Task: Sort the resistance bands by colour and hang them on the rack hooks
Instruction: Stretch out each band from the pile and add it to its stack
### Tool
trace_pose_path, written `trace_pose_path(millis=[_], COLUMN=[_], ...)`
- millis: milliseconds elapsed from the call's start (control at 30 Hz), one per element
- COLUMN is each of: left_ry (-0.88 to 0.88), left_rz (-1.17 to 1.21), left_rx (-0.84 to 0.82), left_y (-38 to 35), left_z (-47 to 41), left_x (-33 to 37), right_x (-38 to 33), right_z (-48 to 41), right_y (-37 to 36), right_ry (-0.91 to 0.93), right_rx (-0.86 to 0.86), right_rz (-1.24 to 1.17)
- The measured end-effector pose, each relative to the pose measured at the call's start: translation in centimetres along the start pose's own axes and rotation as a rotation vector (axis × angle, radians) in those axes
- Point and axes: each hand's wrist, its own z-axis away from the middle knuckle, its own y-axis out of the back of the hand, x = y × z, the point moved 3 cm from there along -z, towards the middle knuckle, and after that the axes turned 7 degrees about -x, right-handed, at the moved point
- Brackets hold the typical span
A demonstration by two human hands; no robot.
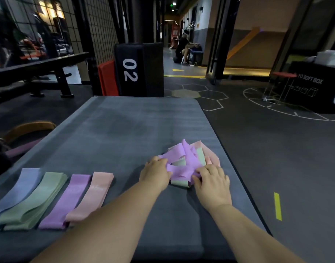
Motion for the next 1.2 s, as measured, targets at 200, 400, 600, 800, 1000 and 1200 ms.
trace_pose_path(millis=[200, 400, 600, 800, 1000, 1200], left_ry=[-0.021, -0.064, -0.15, -0.165, -0.122, -0.013], left_rz=[0.039, 0.191, 0.359, 0.449, 0.49, 0.627], left_rx=[0.064, 0.125, 0.216, 0.234, 0.259, 0.27], left_y=[0.1, 1.4, 2.9, 3.9, 5.4, 6.9], left_z=[1.2, 3.8, 6.5, 8.3, 9.0, 7.8], left_x=[0.0, -0.7, -2.2, -2.6, -1.7, -1.9], right_x=[0.3, -0.4, -1.6, -2.3, -2.2, -2.5], right_z=[0.2, 1.1, 2.5, 3.4, 2.3, 1.3], right_y=[-0.2, 0.7, 3.0, 6.2, 8.2, 9.3], right_ry=[0.111, 0.268, 0.39, 0.436, 0.248, 0.052], right_rx=[0.141, 0.228, 0.226, 0.221, 0.094, -0.006], right_rz=[-0.067, -0.109, -0.103, -0.111, 0.27, 0.083])
